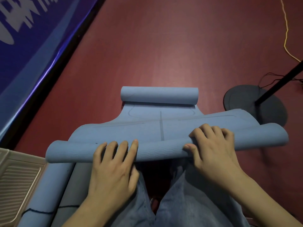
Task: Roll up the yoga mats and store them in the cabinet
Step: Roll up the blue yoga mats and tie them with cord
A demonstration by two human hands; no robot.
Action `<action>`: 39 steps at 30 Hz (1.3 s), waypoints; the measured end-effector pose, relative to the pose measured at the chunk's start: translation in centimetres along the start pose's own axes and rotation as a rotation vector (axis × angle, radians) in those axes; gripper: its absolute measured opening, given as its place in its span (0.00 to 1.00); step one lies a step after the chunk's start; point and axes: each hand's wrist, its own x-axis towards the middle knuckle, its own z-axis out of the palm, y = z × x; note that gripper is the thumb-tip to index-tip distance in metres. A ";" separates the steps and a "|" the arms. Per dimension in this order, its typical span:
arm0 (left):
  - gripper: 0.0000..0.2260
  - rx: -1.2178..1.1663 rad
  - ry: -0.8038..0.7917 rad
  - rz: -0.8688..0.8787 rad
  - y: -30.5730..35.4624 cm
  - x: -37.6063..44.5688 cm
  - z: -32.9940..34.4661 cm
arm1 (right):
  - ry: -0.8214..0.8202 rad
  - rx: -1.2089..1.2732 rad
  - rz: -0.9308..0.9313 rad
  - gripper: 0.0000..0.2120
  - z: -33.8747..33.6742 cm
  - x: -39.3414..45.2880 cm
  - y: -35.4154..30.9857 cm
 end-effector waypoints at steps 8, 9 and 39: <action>0.37 0.020 -0.076 -0.034 1.2 0.9 2.1 | 0.025 0.099 0.007 0.13 -0.2 0.4 0.2; 0.35 0.010 -0.065 -0.030 1.0 1.3 2.3 | 0.034 0.099 0.002 0.14 -0.3 0.3 0.2; 0.18 -0.113 -0.061 -0.017 1.6 -1.3 -0.4 | -0.112 -0.172 -0.179 0.26 0.0 -4.6 -2.2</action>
